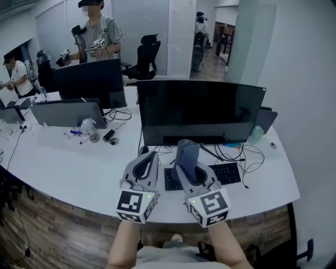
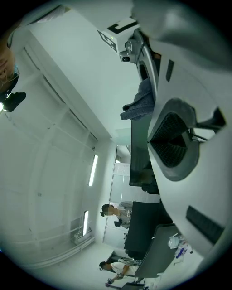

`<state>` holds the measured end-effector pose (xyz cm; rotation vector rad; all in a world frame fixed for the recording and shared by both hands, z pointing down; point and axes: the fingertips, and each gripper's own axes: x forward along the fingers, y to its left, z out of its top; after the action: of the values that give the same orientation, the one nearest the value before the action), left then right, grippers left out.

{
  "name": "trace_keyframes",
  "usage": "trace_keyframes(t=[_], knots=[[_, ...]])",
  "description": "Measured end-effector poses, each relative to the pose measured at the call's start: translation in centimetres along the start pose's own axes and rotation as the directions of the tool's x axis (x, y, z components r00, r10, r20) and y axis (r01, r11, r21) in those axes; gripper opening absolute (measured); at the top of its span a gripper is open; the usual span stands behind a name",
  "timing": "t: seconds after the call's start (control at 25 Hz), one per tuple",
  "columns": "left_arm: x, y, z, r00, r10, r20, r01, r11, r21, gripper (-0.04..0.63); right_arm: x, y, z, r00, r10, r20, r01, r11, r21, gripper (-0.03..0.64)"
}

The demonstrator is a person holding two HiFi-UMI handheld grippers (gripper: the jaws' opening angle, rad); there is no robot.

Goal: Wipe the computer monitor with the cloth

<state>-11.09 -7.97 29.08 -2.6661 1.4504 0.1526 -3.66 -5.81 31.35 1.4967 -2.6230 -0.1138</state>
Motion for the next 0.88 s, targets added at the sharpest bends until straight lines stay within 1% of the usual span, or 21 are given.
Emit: trace_keyframes(t=[0.2,0.44,0.72,0.88], knots=[[1.8,0.4,0.6,0.999,0.045,0.005,-0.045,0.998,0.036,0.009,1.6,-1.8,0.8,0.998,0.055,0.020,-0.054,0.998,-0.022,0.091],[2.8,2.0,2.2,0.996,0.091,0.012,-0.092,0.992,0.083,0.008,3.7,-2.6,3.0,0.993,0.107,0.050,-0.105,0.993,-0.050,0.091],[4.1,5.6,5.5,0.985,0.155,0.077,-0.163,0.981,0.106,0.009,6.8,-3.1,7.2,0.985,0.139,0.104,-0.129,0.987,-0.099,0.091],[5.2,7.6,6.5,0.981,0.168,0.101,-0.178,0.978,0.104,0.009,9.0,-3.1,9.2,0.979,0.157,0.129,-0.142,0.983,-0.112,0.091]])
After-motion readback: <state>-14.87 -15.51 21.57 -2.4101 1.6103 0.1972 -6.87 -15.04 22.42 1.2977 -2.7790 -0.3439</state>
